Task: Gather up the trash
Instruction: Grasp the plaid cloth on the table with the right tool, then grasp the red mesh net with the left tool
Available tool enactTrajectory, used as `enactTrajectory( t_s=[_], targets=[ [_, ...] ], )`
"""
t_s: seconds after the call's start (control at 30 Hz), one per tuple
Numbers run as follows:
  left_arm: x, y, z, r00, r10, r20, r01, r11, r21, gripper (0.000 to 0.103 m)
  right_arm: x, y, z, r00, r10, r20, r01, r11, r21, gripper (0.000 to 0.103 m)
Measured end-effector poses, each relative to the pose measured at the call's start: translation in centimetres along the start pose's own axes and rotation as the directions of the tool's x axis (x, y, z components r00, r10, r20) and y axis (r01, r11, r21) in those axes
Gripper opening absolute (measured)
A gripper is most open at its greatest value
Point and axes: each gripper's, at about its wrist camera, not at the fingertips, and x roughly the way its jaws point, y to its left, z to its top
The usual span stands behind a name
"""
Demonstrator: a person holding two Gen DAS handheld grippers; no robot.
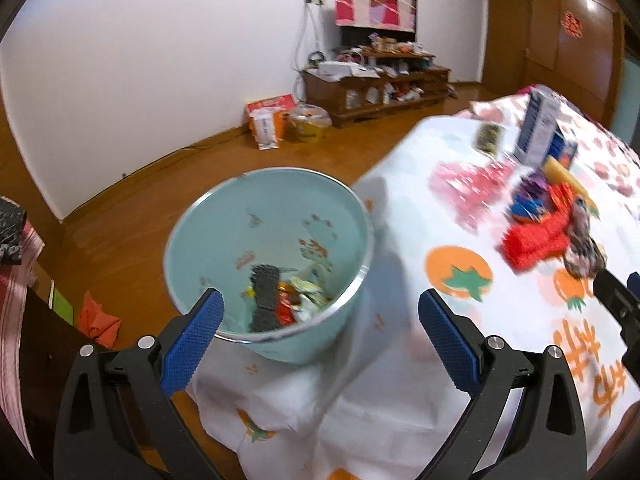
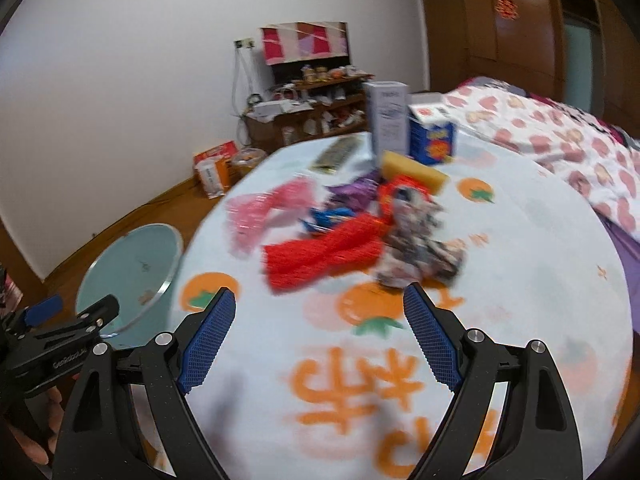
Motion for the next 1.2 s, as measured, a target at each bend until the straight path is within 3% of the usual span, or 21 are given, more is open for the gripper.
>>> enactTrajectory(
  t_s=[0.27, 0.33, 0.43, 0.6, 0.87, 0.97, 1.1, 1.2],
  targets=[
    [0.2, -3.7, -0.7, 0.998, -0.068, -0.017, 0.069, 0.995, 0.075, 0.095, 0.0, -6.1, -0.5, 0.996, -0.087, -0.022, 0.088, 0.993, 0.081, 0.084],
    [0.4, -4.4, -0.8, 0.996, -0.084, -0.019, 0.085, 0.992, 0.093, 0.095, 0.3, -7.2, -0.3, 0.995, -0.095, -0.032, 0.098, 0.991, 0.093, 0.075],
    [0.6, -5.4, -0.6, 0.995, -0.102, -0.011, 0.103, 0.987, 0.122, 0.092, 0.9, -8.4, 0.4, 0.995, -0.092, -0.048, 0.096, 0.990, 0.099, 0.071],
    [1.2, -6.9, 0.5, 0.991, -0.136, 0.006, 0.134, 0.977, 0.164, 0.086, 2.5, -9.3, 2.3, 0.994, -0.087, -0.059, 0.092, 0.992, 0.085, 0.069],
    [2.7, -10.1, 2.5, 0.979, -0.204, -0.010, 0.201, 0.954, 0.220, 0.086, 8.0, -8.8, 4.3, 0.986, -0.056, -0.158, 0.060, 0.998, 0.025, 0.064],
    [3.1, -11.3, 2.9, 0.974, -0.225, -0.016, 0.222, 0.943, 0.247, 0.086, 10.0, -8.8, 4.1, 0.974, -0.031, -0.226, 0.037, 0.999, 0.023, 0.049],
    [3.6, -13.0, 3.7, 0.962, -0.271, -0.022, 0.267, 0.925, 0.271, 0.086, 10.2, -8.9, 3.6, 0.970, -0.002, -0.244, 0.006, 1.000, 0.016, 0.027],
    [4.1, -14.3, 4.1, 0.957, -0.290, -0.019, 0.283, 0.914, 0.290, 0.086, 8.3, -10.2, 3.4, 0.974, 0.047, -0.222, -0.031, 0.997, 0.076, 0.025]
  ],
)
